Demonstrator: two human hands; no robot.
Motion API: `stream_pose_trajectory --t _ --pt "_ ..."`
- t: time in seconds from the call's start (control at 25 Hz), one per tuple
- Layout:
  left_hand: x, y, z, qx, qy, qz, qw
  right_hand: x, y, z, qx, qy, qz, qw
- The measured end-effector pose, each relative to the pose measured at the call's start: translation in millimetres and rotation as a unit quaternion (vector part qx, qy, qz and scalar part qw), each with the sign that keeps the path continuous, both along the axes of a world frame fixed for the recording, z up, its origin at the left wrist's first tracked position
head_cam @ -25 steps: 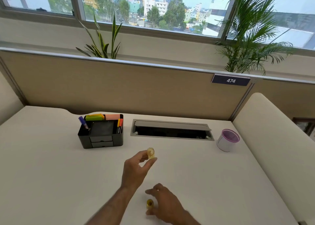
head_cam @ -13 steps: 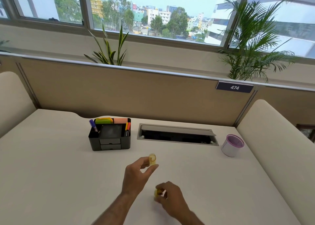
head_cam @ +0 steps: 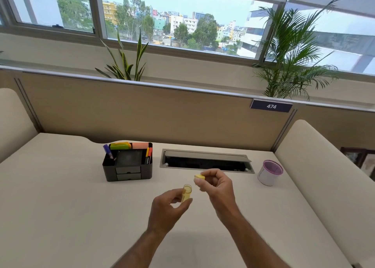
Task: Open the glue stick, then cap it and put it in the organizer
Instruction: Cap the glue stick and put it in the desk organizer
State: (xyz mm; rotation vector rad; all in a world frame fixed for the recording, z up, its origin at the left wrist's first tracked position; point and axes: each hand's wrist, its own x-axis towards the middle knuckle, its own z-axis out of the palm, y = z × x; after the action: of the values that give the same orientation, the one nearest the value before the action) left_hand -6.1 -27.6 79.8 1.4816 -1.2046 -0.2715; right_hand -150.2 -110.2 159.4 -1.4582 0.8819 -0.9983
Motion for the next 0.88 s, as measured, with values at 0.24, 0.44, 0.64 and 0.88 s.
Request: stream_pose_trajectory --t 0.24,0.44,0.64,0.88 --pt "-4.5 -0.1 4.1 -0.016 -0.026 -0.022 0.999 -5.4 -3.4 3.0 -0.026 0.025 0.096 0.995" --pt "-3.1 -1.1 10.0 -0.031 -0.053 -0.039 0.997 -9.3 -4.6 -1.4 -0.033 0.057 0.143 0.988" --pt "-3.9 -1.4 12.1 -0.035 -0.067 -0.061 0.995 -10.6 -7.7 -0.3 -0.039 0.083 0.161 0.983" --pt "-2.5 -0.9 13.4 -0.03 -0.062 -0.082 0.994 -13.8 -16.7 2.7 -0.075 0.144 0.18 0.97"
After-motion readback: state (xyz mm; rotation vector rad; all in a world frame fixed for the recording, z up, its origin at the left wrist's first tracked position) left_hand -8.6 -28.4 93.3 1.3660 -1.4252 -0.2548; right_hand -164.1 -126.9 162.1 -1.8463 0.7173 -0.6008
